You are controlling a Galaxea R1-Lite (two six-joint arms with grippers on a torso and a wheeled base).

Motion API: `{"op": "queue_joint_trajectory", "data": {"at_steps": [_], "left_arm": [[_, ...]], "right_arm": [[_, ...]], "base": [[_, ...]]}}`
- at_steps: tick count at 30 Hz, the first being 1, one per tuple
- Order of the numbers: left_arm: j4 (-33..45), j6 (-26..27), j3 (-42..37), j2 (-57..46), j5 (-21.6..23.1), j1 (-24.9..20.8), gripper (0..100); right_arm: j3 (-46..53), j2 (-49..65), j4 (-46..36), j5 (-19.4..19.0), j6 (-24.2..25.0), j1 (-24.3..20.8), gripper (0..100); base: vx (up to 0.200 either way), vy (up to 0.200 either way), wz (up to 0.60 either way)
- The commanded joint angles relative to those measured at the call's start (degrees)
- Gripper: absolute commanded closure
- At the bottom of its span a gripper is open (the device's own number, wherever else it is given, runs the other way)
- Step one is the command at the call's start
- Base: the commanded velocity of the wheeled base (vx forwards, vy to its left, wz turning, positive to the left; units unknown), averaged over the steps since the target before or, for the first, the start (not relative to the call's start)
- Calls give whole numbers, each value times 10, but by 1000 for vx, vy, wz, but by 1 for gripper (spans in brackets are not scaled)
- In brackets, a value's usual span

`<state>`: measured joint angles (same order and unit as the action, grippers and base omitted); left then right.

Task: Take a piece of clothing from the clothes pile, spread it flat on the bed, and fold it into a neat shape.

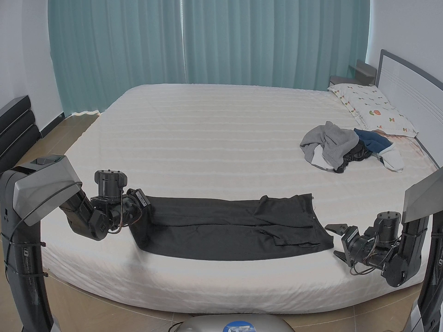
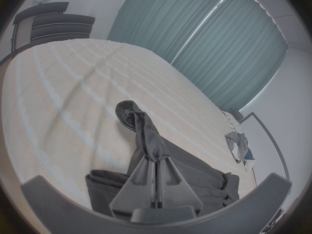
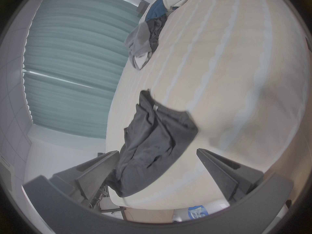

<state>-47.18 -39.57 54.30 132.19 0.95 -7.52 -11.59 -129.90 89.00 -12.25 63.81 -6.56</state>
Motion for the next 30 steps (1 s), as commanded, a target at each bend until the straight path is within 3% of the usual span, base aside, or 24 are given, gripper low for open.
{"op": "queue_joint_trajectory", "data": {"at_steps": [1, 7, 14, 21, 30], "left_arm": [[31, -1, 5, -41, -3, -18, 100], [142, -2, 49, -91, -14, -49, 100], [268, -17, 124, -109, -37, -87, 100], [329, -48, 179, -92, -42, -119, 100], [351, -68, 222, -36, -43, -162, 100]], "right_arm": [[0, 20, 7, -33, 2, 48, 0], [-16, 7, 4, -66, 2, 90, 0], [-16, -8, 7, -66, 2, 87, 0], [-15, -9, 7, -66, 0, 86, 0], [-15, -9, 7, -66, -2, 84, 0]], "base": [[0, -200, 0], [0, -200, 0], [0, -200, 0], [0, -200, 0], [0, -200, 0]]}}
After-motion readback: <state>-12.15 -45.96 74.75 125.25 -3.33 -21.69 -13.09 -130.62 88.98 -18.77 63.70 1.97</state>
